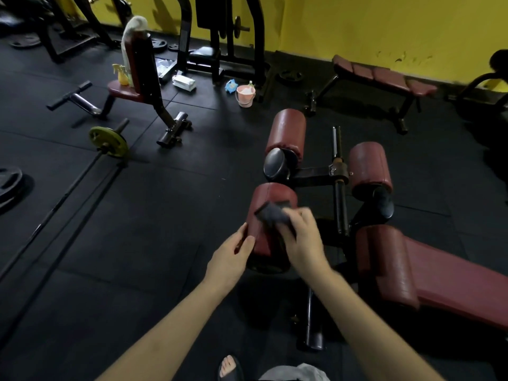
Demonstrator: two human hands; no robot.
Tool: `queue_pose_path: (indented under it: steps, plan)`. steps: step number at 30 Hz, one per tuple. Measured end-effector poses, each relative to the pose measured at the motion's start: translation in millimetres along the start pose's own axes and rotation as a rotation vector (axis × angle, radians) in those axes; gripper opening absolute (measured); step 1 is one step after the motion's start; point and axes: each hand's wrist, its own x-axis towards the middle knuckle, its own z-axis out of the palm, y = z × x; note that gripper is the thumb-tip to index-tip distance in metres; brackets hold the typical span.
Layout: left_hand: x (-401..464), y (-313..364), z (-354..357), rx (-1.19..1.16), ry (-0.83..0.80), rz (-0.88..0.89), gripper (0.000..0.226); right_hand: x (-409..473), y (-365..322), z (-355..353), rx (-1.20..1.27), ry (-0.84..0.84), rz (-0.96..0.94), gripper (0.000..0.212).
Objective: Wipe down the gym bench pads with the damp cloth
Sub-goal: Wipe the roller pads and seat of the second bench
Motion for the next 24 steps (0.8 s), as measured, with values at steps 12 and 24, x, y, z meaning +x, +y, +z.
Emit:
queue_pose_path:
  steps: [12,24]
  plan:
    - [7,-3,-11,-0.079,-0.022,-0.039,0.042,93,20,10,-0.089,0.027,0.135,0.032]
    - [-2,3,4,-0.110,0.061,0.028,0.046,-22,0,-1,-0.035,-0.040,-0.083,0.027]
